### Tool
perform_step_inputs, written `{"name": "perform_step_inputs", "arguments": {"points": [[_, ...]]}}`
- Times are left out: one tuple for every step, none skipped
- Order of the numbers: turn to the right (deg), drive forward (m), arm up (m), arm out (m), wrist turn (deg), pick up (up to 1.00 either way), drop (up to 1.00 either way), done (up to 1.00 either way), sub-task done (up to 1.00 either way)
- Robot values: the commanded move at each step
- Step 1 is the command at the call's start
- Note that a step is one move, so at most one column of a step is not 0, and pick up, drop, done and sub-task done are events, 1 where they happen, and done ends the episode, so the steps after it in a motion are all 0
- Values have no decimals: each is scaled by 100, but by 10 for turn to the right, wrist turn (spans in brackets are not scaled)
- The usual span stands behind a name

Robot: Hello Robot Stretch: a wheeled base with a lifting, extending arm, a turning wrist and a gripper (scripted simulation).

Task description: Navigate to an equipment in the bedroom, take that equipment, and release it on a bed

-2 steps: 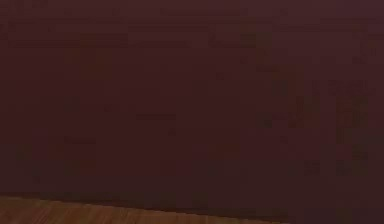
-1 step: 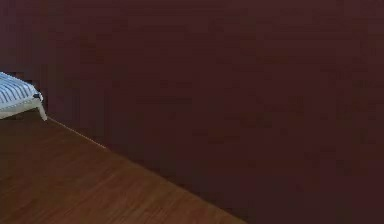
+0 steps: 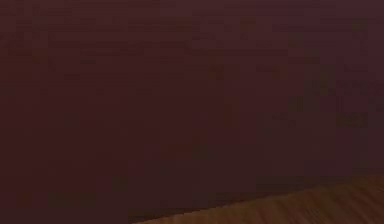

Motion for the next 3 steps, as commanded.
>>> {"name": "perform_step_inputs", "arguments": {"points": [[450, 0, 0, 0, 0, 0, 0, 0, 0], [330, 0, 0, 0, 0, 0, 0, 0, 0], [0, 40, 0, 0, 0, 0, 0, 0, 0]]}}
